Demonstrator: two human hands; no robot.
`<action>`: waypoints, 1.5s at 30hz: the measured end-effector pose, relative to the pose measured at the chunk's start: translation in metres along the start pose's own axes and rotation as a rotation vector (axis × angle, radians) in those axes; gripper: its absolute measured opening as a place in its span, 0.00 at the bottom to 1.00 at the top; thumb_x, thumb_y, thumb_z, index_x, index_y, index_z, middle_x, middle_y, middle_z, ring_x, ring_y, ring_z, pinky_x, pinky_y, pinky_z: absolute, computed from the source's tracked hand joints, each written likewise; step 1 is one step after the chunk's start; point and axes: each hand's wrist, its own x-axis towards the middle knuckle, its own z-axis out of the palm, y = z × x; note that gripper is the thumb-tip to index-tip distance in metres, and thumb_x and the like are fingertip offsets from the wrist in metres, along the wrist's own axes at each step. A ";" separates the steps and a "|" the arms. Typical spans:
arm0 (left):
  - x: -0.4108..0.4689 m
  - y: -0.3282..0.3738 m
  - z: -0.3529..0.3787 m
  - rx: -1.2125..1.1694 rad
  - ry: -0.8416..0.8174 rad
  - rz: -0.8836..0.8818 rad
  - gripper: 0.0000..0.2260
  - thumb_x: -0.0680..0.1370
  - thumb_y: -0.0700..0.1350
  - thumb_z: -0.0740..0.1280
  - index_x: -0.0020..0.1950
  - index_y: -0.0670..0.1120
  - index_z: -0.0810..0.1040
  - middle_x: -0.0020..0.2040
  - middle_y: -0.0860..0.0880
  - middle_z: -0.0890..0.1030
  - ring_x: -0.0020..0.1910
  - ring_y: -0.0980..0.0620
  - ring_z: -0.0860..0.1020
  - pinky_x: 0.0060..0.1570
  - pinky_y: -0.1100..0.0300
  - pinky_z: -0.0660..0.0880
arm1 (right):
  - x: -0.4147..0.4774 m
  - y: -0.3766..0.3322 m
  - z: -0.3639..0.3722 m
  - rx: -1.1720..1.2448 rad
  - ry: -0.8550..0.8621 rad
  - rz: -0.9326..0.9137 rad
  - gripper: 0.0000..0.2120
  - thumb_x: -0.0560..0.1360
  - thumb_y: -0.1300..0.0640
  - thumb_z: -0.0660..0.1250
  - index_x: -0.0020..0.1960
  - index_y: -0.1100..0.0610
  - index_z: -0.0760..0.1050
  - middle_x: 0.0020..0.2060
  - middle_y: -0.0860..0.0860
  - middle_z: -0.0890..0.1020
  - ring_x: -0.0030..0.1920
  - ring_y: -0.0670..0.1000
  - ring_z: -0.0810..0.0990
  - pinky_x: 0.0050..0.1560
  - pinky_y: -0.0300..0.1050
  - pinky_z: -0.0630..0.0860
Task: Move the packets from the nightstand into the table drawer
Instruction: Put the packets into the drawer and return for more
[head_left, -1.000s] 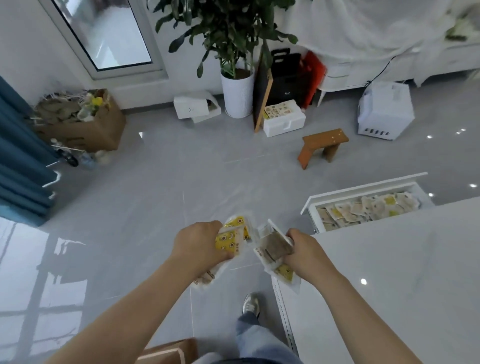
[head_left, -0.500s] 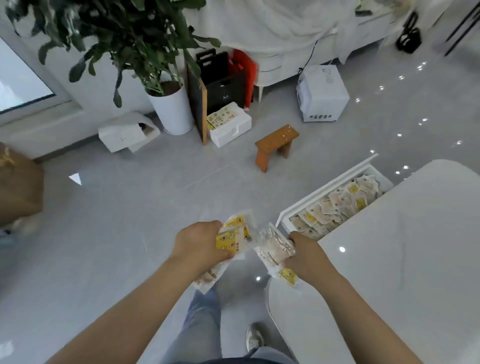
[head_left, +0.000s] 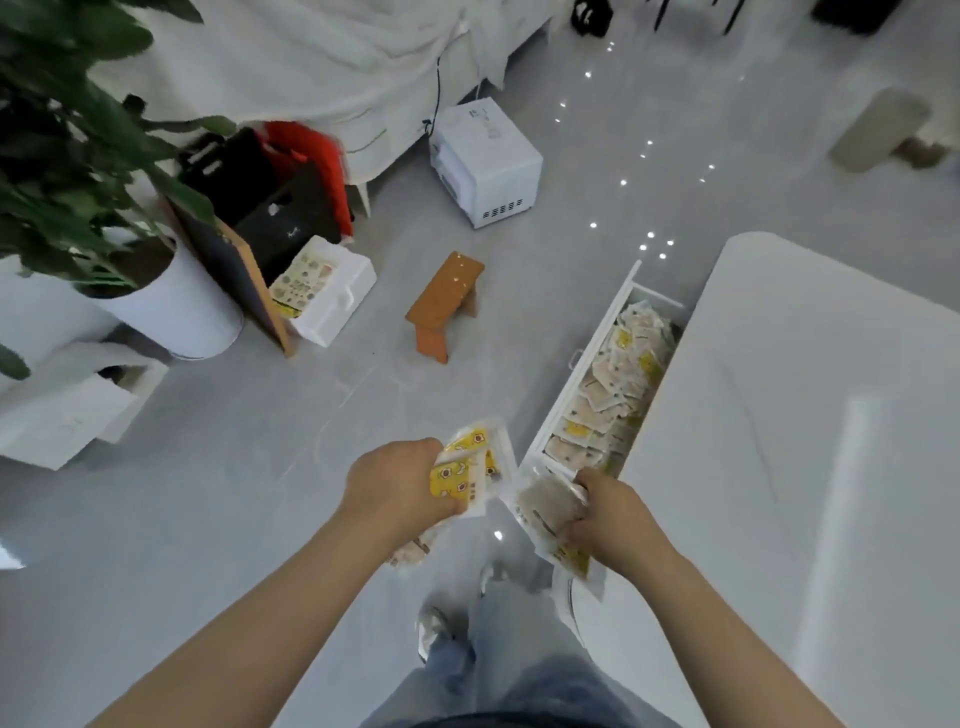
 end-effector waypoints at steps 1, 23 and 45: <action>0.013 0.001 -0.005 0.016 -0.007 0.026 0.16 0.70 0.62 0.68 0.46 0.53 0.68 0.41 0.56 0.73 0.41 0.54 0.72 0.34 0.61 0.66 | 0.007 -0.001 -0.003 0.005 0.018 0.031 0.09 0.70 0.61 0.64 0.44 0.51 0.65 0.37 0.47 0.73 0.39 0.52 0.72 0.29 0.40 0.63; 0.267 0.080 -0.087 0.248 -0.161 0.426 0.20 0.69 0.64 0.69 0.54 0.55 0.74 0.48 0.54 0.80 0.45 0.53 0.78 0.42 0.58 0.77 | 0.143 0.011 -0.088 0.350 0.216 0.404 0.14 0.69 0.63 0.65 0.54 0.56 0.72 0.47 0.52 0.80 0.45 0.55 0.78 0.40 0.44 0.74; 0.459 0.215 -0.128 0.577 -0.396 1.034 0.15 0.70 0.60 0.69 0.46 0.52 0.71 0.43 0.55 0.76 0.45 0.51 0.75 0.36 0.58 0.66 | 0.229 -0.002 -0.116 0.768 0.498 0.992 0.12 0.68 0.62 0.64 0.52 0.55 0.72 0.44 0.51 0.78 0.45 0.54 0.77 0.38 0.44 0.70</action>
